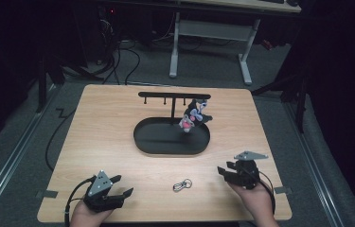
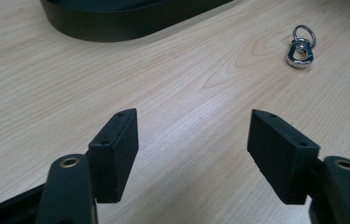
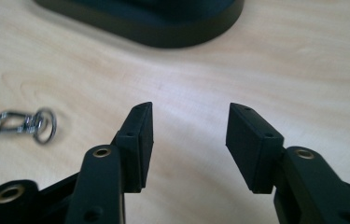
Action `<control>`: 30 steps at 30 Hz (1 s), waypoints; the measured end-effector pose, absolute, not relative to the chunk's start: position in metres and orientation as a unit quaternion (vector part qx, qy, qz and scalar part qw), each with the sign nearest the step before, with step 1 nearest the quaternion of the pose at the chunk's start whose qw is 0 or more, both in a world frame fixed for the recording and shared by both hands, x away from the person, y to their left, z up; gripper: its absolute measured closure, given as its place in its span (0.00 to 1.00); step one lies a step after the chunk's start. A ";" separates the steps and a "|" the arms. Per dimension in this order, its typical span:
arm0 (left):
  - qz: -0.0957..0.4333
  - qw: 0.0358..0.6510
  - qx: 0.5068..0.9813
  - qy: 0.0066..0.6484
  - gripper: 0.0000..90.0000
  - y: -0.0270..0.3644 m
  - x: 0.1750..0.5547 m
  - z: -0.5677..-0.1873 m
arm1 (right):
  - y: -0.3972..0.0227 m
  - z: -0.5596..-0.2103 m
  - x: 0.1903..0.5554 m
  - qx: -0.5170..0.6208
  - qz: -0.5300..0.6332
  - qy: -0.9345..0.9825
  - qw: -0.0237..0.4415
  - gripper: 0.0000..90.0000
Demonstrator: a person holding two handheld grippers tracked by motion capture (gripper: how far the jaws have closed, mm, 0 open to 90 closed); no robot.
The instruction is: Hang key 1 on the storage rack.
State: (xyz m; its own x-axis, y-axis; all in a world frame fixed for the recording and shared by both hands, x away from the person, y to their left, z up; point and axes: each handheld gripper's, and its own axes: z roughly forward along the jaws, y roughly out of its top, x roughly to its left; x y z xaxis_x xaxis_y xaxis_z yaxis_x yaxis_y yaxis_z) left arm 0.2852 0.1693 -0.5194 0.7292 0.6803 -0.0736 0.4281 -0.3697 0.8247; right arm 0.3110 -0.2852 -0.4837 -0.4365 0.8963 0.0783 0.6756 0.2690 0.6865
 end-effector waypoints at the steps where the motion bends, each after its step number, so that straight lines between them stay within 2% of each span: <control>1: 0.142 0.445 0.816 0.340 0.40 0.168 0.284 -0.519 | -0.284 -0.487 0.306 0.501 0.335 0.779 0.173 0.60; 4: 0.135 0.444 0.816 0.345 0.49 0.163 0.284 -0.520 | -0.286 -0.498 0.282 0.498 0.368 0.759 0.202 0.65; 5: 0.129 0.444 0.815 0.349 0.52 0.161 0.285 -0.520 | -0.288 -0.502 0.278 0.505 0.376 0.752 0.193 0.70; 6: 0.117 0.446 0.813 0.355 0.56 0.158 0.286 -0.520 | -0.290 -0.505 0.276 0.520 0.383 0.746 0.161 0.70; 7: 0.112 0.445 0.813 0.359 0.60 0.155 0.287 -0.521 | -0.291 -0.505 0.274 0.516 0.382 0.752 0.153 0.77; 9: 0.101 0.433 0.820 0.360 0.74 0.144 0.288 -0.521 | -0.293 -0.504 0.272 0.503 0.374 0.761 0.166 0.92; 11: 0.100 0.411 0.837 0.346 0.84 0.126 0.288 -0.522 | -0.297 -0.503 0.272 0.511 0.393 0.750 0.147 1.00; 12: 0.099 0.406 0.843 0.339 0.88 0.119 0.288 -0.522 | -0.298 -0.502 0.272 0.506 0.398 0.751 0.146 1.00; 15: 0.083 0.403 0.851 0.326 0.90 0.088 0.288 -0.523 | -0.296 -0.499 0.271 0.495 0.399 0.757 0.151 1.00; 21: 0.076 0.399 0.859 0.311 0.89 0.041 0.299 -0.525 | -0.296 -0.499 0.272 0.489 0.405 0.759 0.142 0.97; 30: 0.067 0.395 0.870 0.288 0.90 0.000 0.306 -0.527 | -0.297 -0.501 0.270 0.489 0.405 0.761 0.137 0.95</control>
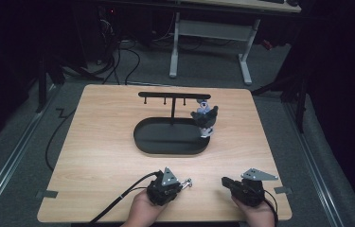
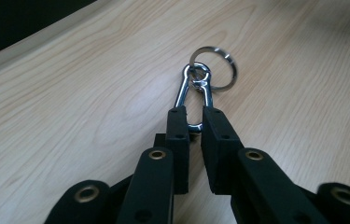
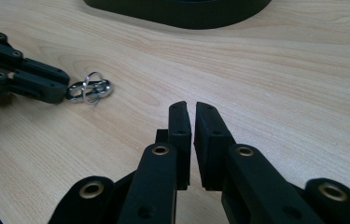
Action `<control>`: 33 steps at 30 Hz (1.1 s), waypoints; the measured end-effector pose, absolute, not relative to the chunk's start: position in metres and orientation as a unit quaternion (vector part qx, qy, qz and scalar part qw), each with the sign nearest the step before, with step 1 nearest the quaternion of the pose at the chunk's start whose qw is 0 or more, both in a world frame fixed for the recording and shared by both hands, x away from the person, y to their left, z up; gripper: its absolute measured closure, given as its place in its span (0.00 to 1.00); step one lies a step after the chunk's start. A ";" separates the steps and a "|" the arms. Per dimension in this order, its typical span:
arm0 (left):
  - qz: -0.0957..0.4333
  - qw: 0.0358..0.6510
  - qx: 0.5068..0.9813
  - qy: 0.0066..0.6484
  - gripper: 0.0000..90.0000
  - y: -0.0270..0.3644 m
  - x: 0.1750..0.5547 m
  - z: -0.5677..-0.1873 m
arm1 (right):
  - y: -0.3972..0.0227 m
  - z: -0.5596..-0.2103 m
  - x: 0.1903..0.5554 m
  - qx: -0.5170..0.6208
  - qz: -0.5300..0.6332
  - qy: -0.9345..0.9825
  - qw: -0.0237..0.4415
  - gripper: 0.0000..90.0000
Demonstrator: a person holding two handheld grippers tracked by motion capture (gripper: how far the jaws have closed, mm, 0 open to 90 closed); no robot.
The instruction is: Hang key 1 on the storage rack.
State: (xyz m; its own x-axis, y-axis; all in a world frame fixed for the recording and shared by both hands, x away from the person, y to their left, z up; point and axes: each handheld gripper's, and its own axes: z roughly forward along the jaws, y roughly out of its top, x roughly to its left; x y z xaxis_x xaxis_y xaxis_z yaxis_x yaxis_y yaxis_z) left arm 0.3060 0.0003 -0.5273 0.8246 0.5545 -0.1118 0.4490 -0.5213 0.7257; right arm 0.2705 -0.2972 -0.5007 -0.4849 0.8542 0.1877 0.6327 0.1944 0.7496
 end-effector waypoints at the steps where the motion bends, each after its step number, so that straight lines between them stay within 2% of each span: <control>1: 0.065 0.396 0.870 0.286 0.90 -0.005 0.307 -0.527 | -0.298 -0.501 0.270 0.488 0.405 0.761 0.136 0.95; 10: 0.062 0.399 0.877 0.260 0.90 -0.054 0.321 -0.527 | -0.300 -0.501 0.271 0.491 0.408 0.758 0.133 0.95; 16: 0.063 0.407 0.875 0.254 0.90 -0.062 0.322 -0.526 | -0.302 -0.503 0.272 0.491 0.407 0.759 0.132 0.93; 23: 0.091 0.418 0.857 0.287 0.87 -0.008 0.323 -0.521 | -0.300 -0.506 0.273 0.491 0.404 0.762 0.125 0.90; 33: 0.146 0.398 0.828 0.367 0.85 0.118 0.314 -0.521 | -0.291 -0.511 0.277 0.486 0.389 0.773 0.125 0.86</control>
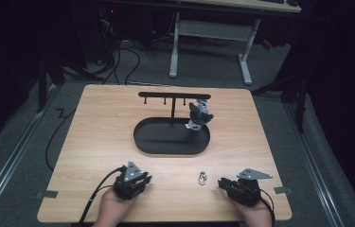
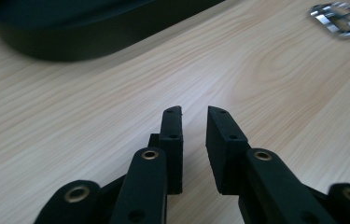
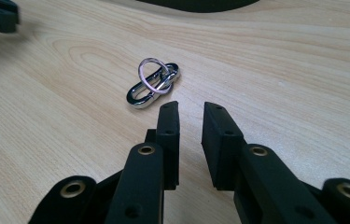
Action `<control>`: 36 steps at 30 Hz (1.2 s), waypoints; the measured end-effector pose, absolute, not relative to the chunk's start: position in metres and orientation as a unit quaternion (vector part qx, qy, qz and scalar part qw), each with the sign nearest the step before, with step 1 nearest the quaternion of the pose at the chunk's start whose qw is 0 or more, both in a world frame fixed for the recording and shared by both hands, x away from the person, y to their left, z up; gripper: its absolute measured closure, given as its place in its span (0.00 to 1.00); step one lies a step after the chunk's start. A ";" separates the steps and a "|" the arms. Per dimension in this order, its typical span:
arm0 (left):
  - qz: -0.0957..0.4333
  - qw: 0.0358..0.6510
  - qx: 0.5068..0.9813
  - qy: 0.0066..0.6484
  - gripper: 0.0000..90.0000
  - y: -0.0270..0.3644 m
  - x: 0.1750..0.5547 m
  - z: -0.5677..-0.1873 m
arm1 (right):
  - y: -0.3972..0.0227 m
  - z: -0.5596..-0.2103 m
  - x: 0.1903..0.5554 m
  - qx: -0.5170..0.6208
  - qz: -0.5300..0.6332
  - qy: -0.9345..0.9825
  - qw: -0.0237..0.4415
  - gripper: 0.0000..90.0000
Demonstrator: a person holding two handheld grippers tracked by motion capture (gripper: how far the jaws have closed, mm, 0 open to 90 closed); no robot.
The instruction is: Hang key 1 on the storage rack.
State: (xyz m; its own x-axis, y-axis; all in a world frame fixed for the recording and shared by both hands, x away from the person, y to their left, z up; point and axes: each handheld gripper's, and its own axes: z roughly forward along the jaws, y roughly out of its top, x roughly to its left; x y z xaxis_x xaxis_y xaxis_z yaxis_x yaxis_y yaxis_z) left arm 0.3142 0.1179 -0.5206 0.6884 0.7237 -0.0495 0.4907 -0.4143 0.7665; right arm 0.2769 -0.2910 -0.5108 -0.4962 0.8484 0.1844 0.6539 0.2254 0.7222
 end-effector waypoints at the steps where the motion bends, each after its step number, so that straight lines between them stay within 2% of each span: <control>1: 0.152 0.396 0.823 0.376 0.84 0.132 0.313 -0.521 | -0.290 -0.511 0.278 0.486 0.387 0.774 0.126 0.86; 4: 0.162 0.400 0.811 0.395 0.82 0.159 0.310 -0.520 | -0.287 -0.513 0.279 0.488 0.381 0.775 0.127 0.84; 7: 0.174 0.416 0.789 0.417 0.75 0.184 0.304 -0.524 | -0.283 -0.514 0.280 0.492 0.371 0.777 0.132 0.82; 11: 0.181 0.420 0.777 0.432 0.62 0.199 0.305 -0.523 | -0.280 -0.514 0.280 0.492 0.360 0.780 0.142 0.79; 15: 0.161 0.431 0.769 0.443 0.53 0.201 0.307 -0.526 | -0.276 -0.515 0.279 0.490 0.351 0.784 0.146 0.76; 24: 0.176 0.433 0.773 0.429 0.48 0.200 0.308 -0.524 | -0.271 -0.516 0.280 0.494 0.344 0.784 0.149 0.69; 27: 0.168 0.441 0.768 0.433 0.47 0.202 0.307 -0.523 | -0.270 -0.514 0.283 0.491 0.338 0.792 0.133 0.62; 36: 0.169 0.440 0.778 0.415 0.46 0.195 0.306 -0.522 | -0.253 -0.503 0.293 0.456 0.265 0.842 0.110 0.58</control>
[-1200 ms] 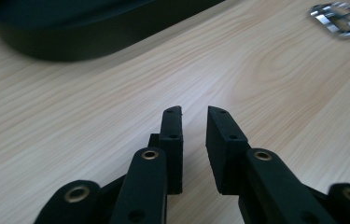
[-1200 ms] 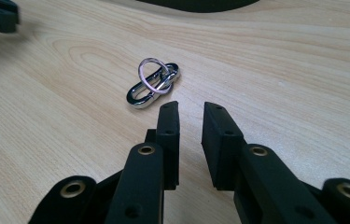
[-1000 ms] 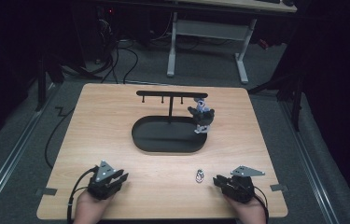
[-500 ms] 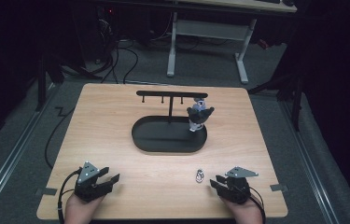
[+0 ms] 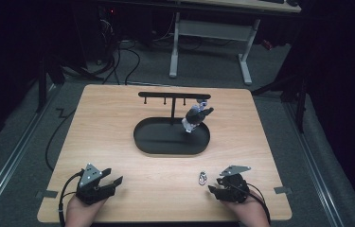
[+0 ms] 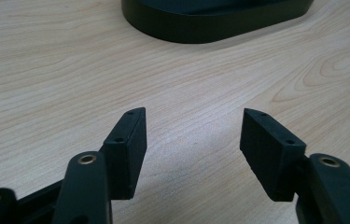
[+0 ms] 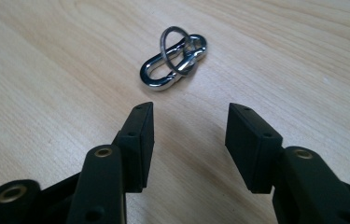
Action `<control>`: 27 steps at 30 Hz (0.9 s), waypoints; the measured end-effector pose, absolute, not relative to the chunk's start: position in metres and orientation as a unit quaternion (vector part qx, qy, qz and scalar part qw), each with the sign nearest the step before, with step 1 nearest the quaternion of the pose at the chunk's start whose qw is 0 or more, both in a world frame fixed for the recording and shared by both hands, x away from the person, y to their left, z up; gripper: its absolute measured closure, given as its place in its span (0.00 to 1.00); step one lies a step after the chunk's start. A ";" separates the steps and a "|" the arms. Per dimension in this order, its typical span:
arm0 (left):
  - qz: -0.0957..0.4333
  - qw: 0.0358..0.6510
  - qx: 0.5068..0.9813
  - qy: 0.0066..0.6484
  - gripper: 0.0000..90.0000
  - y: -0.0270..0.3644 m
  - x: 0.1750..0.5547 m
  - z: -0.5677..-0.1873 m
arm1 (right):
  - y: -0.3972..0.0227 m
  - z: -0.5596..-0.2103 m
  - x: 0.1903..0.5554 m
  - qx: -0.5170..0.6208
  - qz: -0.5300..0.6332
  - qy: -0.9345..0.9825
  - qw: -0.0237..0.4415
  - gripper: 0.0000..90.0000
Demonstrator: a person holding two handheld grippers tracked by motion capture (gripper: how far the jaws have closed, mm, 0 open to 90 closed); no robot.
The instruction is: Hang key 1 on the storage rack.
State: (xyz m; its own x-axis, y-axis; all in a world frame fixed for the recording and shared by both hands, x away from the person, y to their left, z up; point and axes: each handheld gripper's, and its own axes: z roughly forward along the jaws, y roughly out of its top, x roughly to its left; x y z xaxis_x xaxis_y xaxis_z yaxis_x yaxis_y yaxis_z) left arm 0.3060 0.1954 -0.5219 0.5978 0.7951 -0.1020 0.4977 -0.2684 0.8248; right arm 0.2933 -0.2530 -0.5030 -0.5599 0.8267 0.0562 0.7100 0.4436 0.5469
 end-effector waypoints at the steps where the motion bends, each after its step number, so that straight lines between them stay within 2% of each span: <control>1: 0.168 0.441 0.778 0.415 0.46 0.195 0.306 -0.522 | -0.251 -0.502 0.295 0.453 0.255 0.847 0.110 0.58; 9: 0.170 0.440 0.783 0.405 0.46 0.194 0.306 -0.521 | -0.228 -0.491 0.315 0.421 0.203 0.878 0.106 0.58; 13: 0.174 0.440 0.785 0.400 0.46 0.193 0.305 -0.520 | -0.217 -0.489 0.326 0.414 0.182 0.885 0.108 0.61; 19: 0.175 0.441 0.785 0.399 0.46 0.193 0.305 -0.519 | -0.217 -0.490 0.336 0.428 0.168 0.883 0.098 0.70; 22: 0.175 0.442 0.784 0.400 0.46 0.193 0.305 -0.519 | -0.221 -0.489 0.338 0.433 0.174 0.880 0.090 0.80; 27: 0.174 0.442 0.785 0.399 0.45 0.193 0.306 -0.520 | -0.225 -0.484 0.340 0.428 0.176 0.882 0.092 0.89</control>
